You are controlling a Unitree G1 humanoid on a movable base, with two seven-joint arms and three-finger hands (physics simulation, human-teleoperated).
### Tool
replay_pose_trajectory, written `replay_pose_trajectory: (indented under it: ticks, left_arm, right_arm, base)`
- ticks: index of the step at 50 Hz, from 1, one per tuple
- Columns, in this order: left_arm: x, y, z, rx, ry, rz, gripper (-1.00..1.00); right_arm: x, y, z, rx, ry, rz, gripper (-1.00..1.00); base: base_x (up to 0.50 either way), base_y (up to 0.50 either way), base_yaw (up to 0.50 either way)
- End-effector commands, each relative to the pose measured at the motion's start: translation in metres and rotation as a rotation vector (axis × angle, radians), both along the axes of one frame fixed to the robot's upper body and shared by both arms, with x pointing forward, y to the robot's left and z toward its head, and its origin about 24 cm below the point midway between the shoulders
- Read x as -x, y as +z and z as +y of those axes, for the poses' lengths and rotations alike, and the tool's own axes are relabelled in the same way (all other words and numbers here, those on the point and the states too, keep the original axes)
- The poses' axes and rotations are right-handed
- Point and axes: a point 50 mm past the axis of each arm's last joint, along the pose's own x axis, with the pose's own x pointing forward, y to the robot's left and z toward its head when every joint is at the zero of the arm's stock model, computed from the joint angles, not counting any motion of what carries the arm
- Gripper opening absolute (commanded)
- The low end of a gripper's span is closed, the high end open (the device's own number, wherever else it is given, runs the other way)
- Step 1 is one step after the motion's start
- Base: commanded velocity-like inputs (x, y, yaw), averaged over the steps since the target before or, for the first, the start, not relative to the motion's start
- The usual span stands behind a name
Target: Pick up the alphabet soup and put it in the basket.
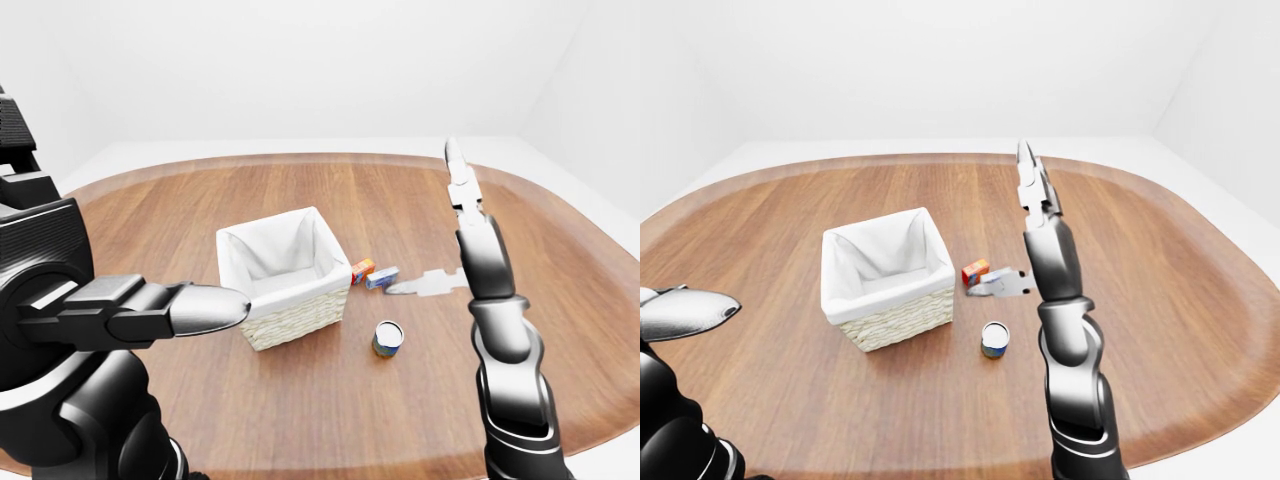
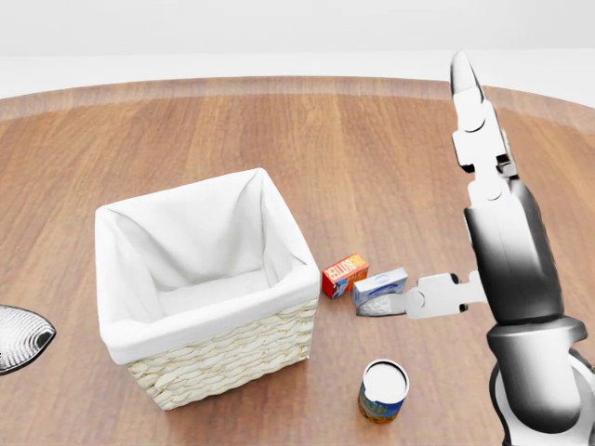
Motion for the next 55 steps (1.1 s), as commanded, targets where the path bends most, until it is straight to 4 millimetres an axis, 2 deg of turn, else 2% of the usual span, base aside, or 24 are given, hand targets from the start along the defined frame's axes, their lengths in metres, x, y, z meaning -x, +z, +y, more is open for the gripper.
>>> replay_pose_trajectory:
  ticks: [1,6,11,17,20,27,44,55]
  left_arm:
    - [0.000,0.000,-0.001,-0.005,0.000,0.003,1.00]
    - [-0.002,-0.002,-0.001,-0.010,0.003,0.013,1.00]
    - [0.001,0.000,-0.001,-0.010,0.003,-0.002,1.00]
    - [0.001,0.000,-0.001,-0.008,0.003,-0.004,1.00]
    - [0.001,0.000,-0.001,-0.007,0.001,-0.005,1.00]
    - [0.000,-0.001,-0.001,-0.011,0.002,0.002,1.00]
    - [0.001,0.000,-0.001,-0.008,0.006,-0.004,1.00]
    - [0.003,0.001,0.000,-0.004,0.004,-0.016,1.00]
  right_arm:
    - [-0.007,-0.029,0.001,0.140,-0.058,0.163,1.00]
    - [-0.009,-0.037,0.001,0.154,-0.066,0.204,1.00]
    - [-0.008,-0.032,0.000,0.192,-0.077,0.191,1.00]
    - [-0.009,-0.055,0.000,0.329,-0.138,0.279,1.00]
    - [-0.008,-0.061,0.000,0.339,-0.149,0.309,1.00]
    - [-0.014,-0.076,-0.015,0.483,-0.285,0.343,1.00]
    - [-0.014,-0.088,-0.017,0.514,-0.303,0.383,1.00]
    - [-0.029,-0.128,-0.005,0.528,-0.248,0.465,1.00]
  base:
    - [0.00,0.00,0.00]
    - [0.00,0.00,0.00]
    - [0.00,0.00,0.00]
    - [0.00,0.00,0.00]
    - [0.00,0.00,0.00]
    - [0.00,0.00,0.00]
    - [0.00,0.00,0.00]
    - [0.00,0.00,0.00]
